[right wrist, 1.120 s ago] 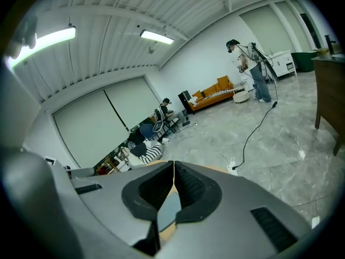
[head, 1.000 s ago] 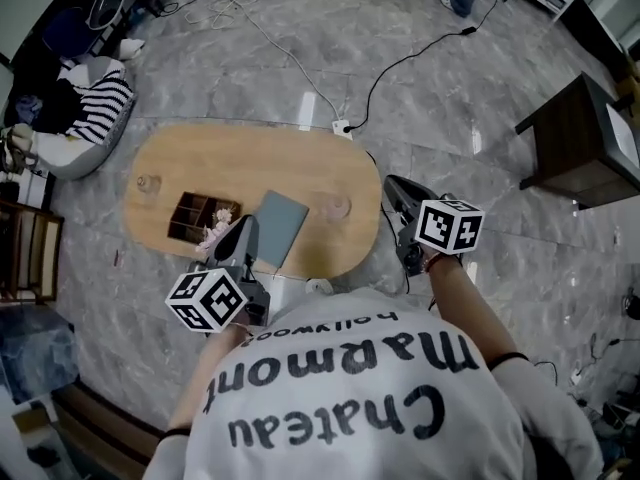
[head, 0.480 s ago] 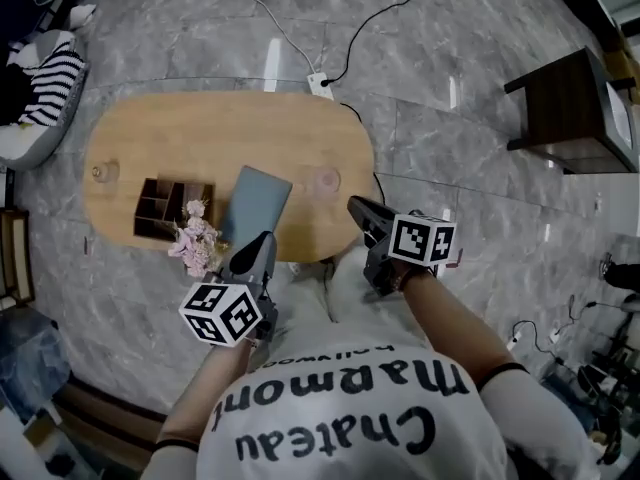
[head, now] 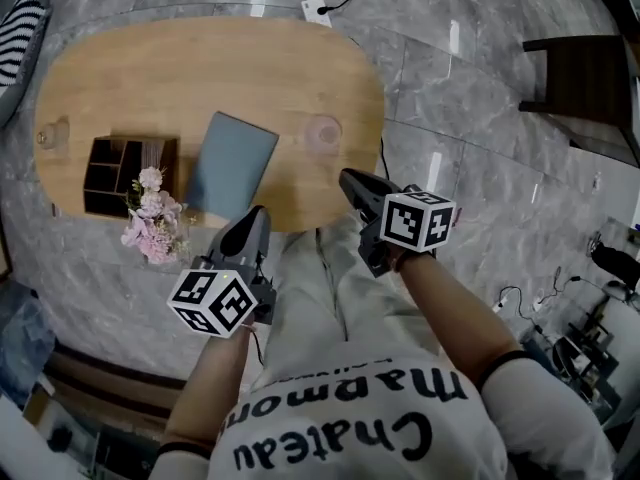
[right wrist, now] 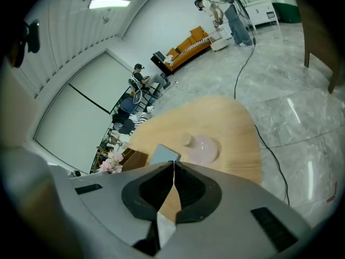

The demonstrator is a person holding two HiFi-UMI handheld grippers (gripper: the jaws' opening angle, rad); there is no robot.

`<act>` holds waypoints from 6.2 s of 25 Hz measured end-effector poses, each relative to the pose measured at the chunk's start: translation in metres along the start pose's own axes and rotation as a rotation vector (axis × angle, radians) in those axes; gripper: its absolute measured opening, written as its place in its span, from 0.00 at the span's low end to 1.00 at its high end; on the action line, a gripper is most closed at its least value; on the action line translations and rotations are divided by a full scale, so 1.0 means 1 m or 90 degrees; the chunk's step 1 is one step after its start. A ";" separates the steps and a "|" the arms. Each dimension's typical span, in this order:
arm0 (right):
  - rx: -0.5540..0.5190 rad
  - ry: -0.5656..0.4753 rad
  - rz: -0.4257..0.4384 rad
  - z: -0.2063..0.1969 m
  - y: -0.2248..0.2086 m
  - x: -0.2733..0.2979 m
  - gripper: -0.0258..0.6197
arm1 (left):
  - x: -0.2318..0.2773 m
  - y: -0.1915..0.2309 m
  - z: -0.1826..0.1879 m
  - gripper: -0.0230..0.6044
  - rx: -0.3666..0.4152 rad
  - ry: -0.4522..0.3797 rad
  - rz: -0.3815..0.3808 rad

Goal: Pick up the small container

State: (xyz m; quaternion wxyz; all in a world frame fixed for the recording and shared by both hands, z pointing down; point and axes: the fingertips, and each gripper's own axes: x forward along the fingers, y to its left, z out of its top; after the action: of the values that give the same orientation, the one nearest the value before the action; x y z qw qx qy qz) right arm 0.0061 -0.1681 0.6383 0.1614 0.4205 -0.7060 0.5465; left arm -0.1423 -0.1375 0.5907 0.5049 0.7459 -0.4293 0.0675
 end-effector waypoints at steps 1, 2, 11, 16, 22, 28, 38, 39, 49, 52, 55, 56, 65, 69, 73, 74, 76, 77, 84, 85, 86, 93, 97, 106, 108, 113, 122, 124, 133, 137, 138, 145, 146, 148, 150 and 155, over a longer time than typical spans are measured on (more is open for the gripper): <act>0.003 0.010 0.003 -0.004 -0.006 0.008 0.06 | 0.006 0.006 -0.005 0.06 -0.006 -0.002 0.002; -0.005 0.017 0.004 -0.008 -0.012 0.017 0.06 | 0.013 0.012 -0.011 0.06 -0.010 -0.002 0.003; -0.241 -0.029 0.059 0.014 -0.038 0.052 0.06 | 0.076 0.046 -0.036 0.06 0.017 -0.033 0.047; -0.374 -0.034 0.131 0.018 -0.033 0.056 0.06 | 0.099 0.043 -0.027 0.06 0.075 -0.078 0.042; -0.448 -0.036 0.186 0.016 -0.032 0.059 0.06 | 0.120 0.039 -0.025 0.06 0.122 -0.096 0.011; -0.434 -0.060 0.201 0.019 -0.046 0.063 0.06 | 0.130 0.053 -0.027 0.06 0.128 -0.105 0.039; -0.479 -0.075 0.234 0.016 -0.037 0.069 0.33 | 0.133 0.054 -0.023 0.06 0.133 -0.151 0.010; -0.485 -0.082 0.233 0.017 -0.035 0.070 0.37 | 0.133 0.053 -0.022 0.06 0.138 -0.157 0.003; -0.564 -0.111 0.209 0.018 -0.026 0.093 0.42 | 0.130 0.063 -0.024 0.06 0.144 -0.196 0.006; -0.566 -0.123 0.211 0.021 -0.023 0.101 0.42 | 0.129 0.071 -0.025 0.06 0.147 -0.200 0.020; -0.565 -0.128 0.214 0.023 -0.022 0.104 0.42 | 0.130 0.075 -0.022 0.06 0.145 -0.213 0.033; -0.557 -0.129 0.219 0.025 -0.022 0.104 0.42 | 0.130 0.075 -0.021 0.06 0.141 -0.219 0.038; -0.579 -0.142 0.220 0.026 -0.010 0.108 0.42 | 0.128 0.081 -0.021 0.06 0.112 -0.228 0.046; -0.628 -0.128 0.203 0.023 -0.003 0.106 0.42 | 0.127 0.067 -0.023 0.06 0.112 -0.206 0.032; -0.639 -0.091 0.173 0.015 0.000 0.110 0.42 | 0.119 0.059 -0.022 0.06 0.089 -0.189 0.036; -0.640 -0.080 0.167 0.014 -0.001 0.111 0.42 | 0.117 0.057 -0.019 0.06 0.084 -0.187 0.039; -0.648 -0.067 0.154 0.014 -0.001 0.113 0.42 | 0.115 0.053 -0.014 0.06 0.078 -0.183 0.043; -0.649 -0.064 0.145 0.015 -0.002 0.114 0.42 | 0.114 0.050 -0.012 0.06 0.076 -0.181 0.045; -0.628 -0.063 0.120 0.028 -0.009 0.118 0.26 | 0.105 0.035 0.000 0.06 0.059 -0.170 0.054; -0.639 -0.055 0.119 0.027 -0.009 0.118 0.26 | 0.104 0.032 0.002 0.06 0.061 -0.171 0.055; -0.648 -0.048 0.116 0.026 -0.008 0.117 0.25 | 0.103 0.030 0.003 0.06 0.066 -0.171 0.057; -0.640 -0.035 0.091 0.032 -0.007 0.119 0.21 | 0.102 0.025 0.009 0.06 0.107 -0.142 0.095; -0.613 -0.020 0.082 0.035 -0.007 0.122 0.20 | 0.098 0.028 0.014 0.06 0.115 -0.130 0.113; -0.564 0.030 0.075 0.037 0.001 0.107 0.20 | 0.073 -0.003 0.037 0.06 0.131 -0.131 0.123; -0.561 0.031 0.078 0.039 0.011 0.094 0.20 | 0.064 -0.014 0.043 0.06 0.138 -0.133 0.121; -0.559 0.010 0.084 0.058 0.044 0.063 0.20 | 0.044 -0.046 0.074 0.06 0.160 -0.161 0.112; -0.565 -0.050 0.080 0.117 0.112 -0.016 0.20 | -0.016 -0.108 0.127 0.06 0.196 -0.220 0.127; -0.575 -0.077 0.085 0.136 0.133 -0.032 0.20 | -0.032 -0.121 0.142 0.06 0.212 -0.243 0.124; -0.627 -0.195 0.138 0.186 0.241 -0.117 0.20 | -0.087 -0.185 0.202 0.06 0.277 -0.331 0.077; -0.632 -0.271 0.160 0.217 0.281 -0.160 0.20 | -0.106 -0.219 0.239 0.06 0.308 -0.374 0.051; -0.636 -0.287 0.162 0.222 0.289 -0.170 0.20 | -0.110 -0.228 0.245 0.06 0.324 -0.381 0.048; -0.656 -0.374 0.175 0.242 0.327 -0.235 0.20 | -0.133 -0.274 0.268 0.06 0.405 -0.415 0.017; -0.657 -0.383 0.178 0.242 0.332 -0.242 0.20 | -0.136 -0.278 0.268 0.06 0.413 -0.416 0.012; -0.656 -0.397 0.187 0.243 0.342 -0.253 0.20 | -0.141 -0.284 0.271 0.06 0.427 -0.417 0.003; -0.652 -0.409 0.194 0.246 0.350 -0.261 0.19 | -0.145 -0.289 0.275 0.06 0.439 -0.417 -0.004; -0.639 -0.431 0.195 0.252 0.360 -0.276 0.19 | -0.157 -0.297 0.282 0.06 0.453 -0.423 -0.017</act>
State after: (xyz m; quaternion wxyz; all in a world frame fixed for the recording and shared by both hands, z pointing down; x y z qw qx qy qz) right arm -0.0487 -0.2641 0.1309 0.0263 0.3377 -0.9409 0.0014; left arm -0.1231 -0.2402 0.1646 0.0551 0.8588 -0.5078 -0.0383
